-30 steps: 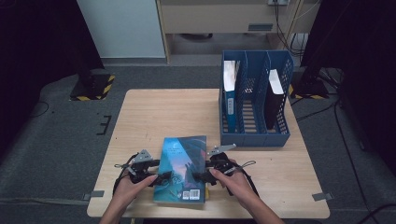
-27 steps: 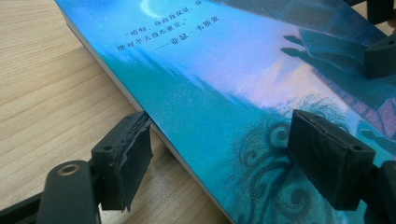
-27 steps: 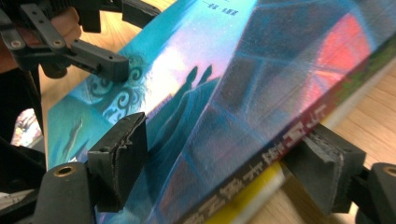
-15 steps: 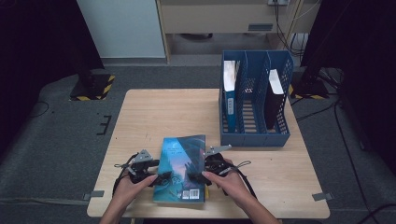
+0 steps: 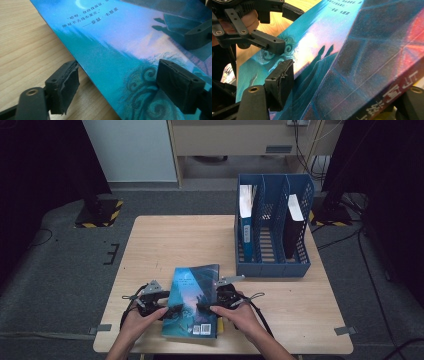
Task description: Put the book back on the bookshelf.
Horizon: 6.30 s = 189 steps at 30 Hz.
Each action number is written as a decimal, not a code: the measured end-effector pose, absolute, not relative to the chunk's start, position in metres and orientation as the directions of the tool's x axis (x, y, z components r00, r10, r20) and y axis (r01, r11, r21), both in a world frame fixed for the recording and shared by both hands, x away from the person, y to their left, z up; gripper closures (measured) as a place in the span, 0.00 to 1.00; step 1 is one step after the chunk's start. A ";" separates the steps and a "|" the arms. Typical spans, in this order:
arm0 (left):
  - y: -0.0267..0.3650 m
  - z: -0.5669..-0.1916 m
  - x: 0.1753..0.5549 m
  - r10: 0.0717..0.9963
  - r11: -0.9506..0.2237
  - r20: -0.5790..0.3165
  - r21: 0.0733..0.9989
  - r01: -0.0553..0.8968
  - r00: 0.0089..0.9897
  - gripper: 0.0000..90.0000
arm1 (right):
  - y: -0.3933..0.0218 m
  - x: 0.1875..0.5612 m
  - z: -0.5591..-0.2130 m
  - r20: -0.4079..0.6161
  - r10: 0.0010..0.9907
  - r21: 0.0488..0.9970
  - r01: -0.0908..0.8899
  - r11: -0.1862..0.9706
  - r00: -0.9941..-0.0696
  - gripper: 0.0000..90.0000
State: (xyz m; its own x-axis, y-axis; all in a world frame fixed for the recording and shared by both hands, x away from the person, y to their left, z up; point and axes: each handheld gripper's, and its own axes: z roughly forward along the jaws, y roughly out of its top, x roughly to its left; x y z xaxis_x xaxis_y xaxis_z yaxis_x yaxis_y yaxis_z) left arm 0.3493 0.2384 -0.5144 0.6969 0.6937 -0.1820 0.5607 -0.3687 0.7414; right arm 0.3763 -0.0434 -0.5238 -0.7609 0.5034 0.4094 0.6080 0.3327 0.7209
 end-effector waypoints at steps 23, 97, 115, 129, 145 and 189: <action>0.238 -0.526 0.357 0.639 -0.336 -0.338 0.686 0.646 0.691 0.07 | -0.046 0.377 -0.526 0.415 0.486 0.731 0.600 0.325 -0.769 0.33; 0.266 -0.453 0.399 0.653 -0.418 -0.326 0.599 0.683 0.684 0.80 | -0.022 0.425 -0.446 0.346 0.501 0.655 0.586 0.477 -0.794 0.70; 0.265 -0.427 0.410 0.658 -0.435 -0.268 0.627 0.646 0.704 0.84 | -0.019 0.436 -0.422 0.297 0.506 0.688 0.549 0.474 -0.810 0.74; 0.264 -0.402 0.431 0.707 -0.436 -0.158 0.670 0.600 0.690 0.85 | -0.010 0.460 -0.401 0.185 0.545 0.760 0.470 0.449 -0.818 0.78; 0.257 -0.396 0.419 0.715 -0.468 -0.088 0.677 0.568 0.693 0.84 | -0.015 0.454 -0.404 0.175 0.551 0.789 0.451 0.417 -0.816 0.73; 0.261 -0.387 0.416 0.721 -0.450 -0.053 0.723 0.525 0.691 0.95 | -0.021 0.441 -0.380 0.075 0.487 0.829 0.326 0.455 -0.870 0.75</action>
